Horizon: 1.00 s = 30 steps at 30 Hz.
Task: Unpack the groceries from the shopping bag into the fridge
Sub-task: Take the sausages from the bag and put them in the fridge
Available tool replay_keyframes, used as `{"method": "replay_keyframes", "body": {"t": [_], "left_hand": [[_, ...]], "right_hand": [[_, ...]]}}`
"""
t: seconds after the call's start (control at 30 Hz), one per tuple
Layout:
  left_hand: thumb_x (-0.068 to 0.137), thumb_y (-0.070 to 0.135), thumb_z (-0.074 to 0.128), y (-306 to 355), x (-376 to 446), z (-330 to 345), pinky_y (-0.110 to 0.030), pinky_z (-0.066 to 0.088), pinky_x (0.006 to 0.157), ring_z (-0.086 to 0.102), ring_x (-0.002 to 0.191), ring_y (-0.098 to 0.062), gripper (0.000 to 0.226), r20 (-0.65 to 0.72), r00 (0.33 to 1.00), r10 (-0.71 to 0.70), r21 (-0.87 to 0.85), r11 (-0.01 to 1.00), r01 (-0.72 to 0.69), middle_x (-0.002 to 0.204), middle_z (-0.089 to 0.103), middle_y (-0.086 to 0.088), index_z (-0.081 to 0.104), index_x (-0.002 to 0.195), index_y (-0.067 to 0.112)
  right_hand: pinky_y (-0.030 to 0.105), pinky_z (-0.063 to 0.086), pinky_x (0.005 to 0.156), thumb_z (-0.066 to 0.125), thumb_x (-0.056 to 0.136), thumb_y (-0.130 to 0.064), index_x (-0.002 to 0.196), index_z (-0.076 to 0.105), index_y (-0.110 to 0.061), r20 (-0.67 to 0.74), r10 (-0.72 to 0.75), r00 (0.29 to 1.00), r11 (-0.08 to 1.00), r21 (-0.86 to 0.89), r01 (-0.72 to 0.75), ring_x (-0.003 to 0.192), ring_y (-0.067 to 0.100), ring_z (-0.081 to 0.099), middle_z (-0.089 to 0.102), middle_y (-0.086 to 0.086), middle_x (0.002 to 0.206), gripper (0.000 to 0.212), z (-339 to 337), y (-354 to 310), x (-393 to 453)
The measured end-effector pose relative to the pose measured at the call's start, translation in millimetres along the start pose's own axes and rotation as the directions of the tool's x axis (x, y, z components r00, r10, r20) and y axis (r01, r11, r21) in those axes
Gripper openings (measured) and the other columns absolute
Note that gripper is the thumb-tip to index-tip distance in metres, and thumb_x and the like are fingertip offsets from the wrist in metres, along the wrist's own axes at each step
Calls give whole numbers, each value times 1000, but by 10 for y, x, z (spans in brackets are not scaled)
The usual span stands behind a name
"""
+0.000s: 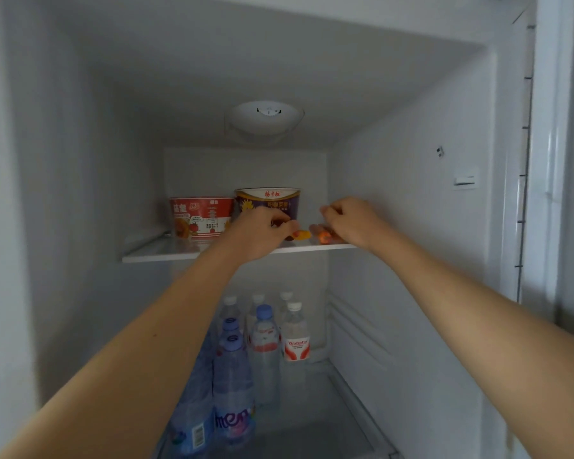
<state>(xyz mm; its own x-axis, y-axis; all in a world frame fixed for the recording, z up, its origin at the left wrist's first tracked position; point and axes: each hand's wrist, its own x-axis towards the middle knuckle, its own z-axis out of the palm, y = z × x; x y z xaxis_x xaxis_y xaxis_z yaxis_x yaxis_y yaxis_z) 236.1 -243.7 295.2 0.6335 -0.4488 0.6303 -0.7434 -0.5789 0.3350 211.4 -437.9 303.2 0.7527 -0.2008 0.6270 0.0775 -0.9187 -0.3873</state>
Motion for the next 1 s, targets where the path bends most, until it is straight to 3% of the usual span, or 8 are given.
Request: {"method": "replay_keyframes", "body": {"t": [0.1, 0.2, 0.3, 0.43, 0.57, 0.8, 1.0], "left_hand": [[94, 32, 56, 29, -83, -7, -41, 53, 84, 63, 92, -17, 23, -126, 987, 98, 44, 995, -93, 101, 71, -2, 72, 102, 17], [93, 24, 58, 84, -203, 12, -41, 52, 86, 60, 101, -21, 25, -256, 953, 160, 98, 985, -139, 112, 65, -7, 68, 114, 15], [90, 14, 59, 163, -373, 83, -41, 51, 86, 56, 107, -23, 27, -389, 903, 182, 53, 983, -176, 114, 61, -11, 65, 116, 12], [86, 8, 60, 247, -667, 225, -36, 50, 82, 59, 101, -24, 25, -478, 851, 219, -28, 964, -263, 105, 64, -11, 67, 110, 8], [88, 8, 58, 457, -1113, 318, -21, 44, 81, 57, 100, -14, 24, -418, 885, 203, -89, 961, -263, 104, 65, -3, 66, 110, 11], [87, 13, 61, 916, -2101, 584, -27, 48, 73, 61, 80, -16, 23, -344, 919, 191, -98, 967, -237, 101, 66, 0, 66, 110, 16], [86, 33, 48, 1624, -3256, 890, -30, 52, 76, 63, 88, -9, 32, -228, 964, 133, -236, 953, -188, 97, 65, 6, 65, 110, 20]], "right_hand": [[40, 52, 74, 42, 87, -44, 74, 62, -12, -89, -46, 995, 999, -23, 44, 77, 32, 63, 67, 12, 78, 40, -40, -36, -138], [43, 51, 85, 45, 85, -39, 98, 67, -12, -164, -78, 983, 997, -12, 77, 96, 34, 64, 70, 16, 103, 37, -93, -87, -366], [39, 45, 96, 52, 90, -21, 118, 61, -4, -250, -94, 964, 995, -1, 97, 111, 33, 58, 63, 18, 121, 33, -153, -114, -618], [33, 41, 97, 54, 90, -16, 123, 57, -4, -334, -88, 938, 992, 52, 112, 115, 31, 55, 61, 14, 124, 35, -186, -145, -995], [23, 38, 94, 56, 90, -14, 120, 57, -7, -360, -88, 929, 978, 144, 148, 112, 25, 57, 63, 9, 118, 30, -226, -165, -1543], [15, 31, 97, 57, 91, -14, 128, 51, -8, -289, -63, 955, 978, 172, 116, 119, 18, 52, 59, 4, 122, 38, -378, -26, -2739], [24, 34, 105, 53, 93, -16, 133, 47, -16, -149, 23, 989, 976, 217, 10, 125, 13, 47, 54, -3, 131, 40, -789, 224, -4221]]}}
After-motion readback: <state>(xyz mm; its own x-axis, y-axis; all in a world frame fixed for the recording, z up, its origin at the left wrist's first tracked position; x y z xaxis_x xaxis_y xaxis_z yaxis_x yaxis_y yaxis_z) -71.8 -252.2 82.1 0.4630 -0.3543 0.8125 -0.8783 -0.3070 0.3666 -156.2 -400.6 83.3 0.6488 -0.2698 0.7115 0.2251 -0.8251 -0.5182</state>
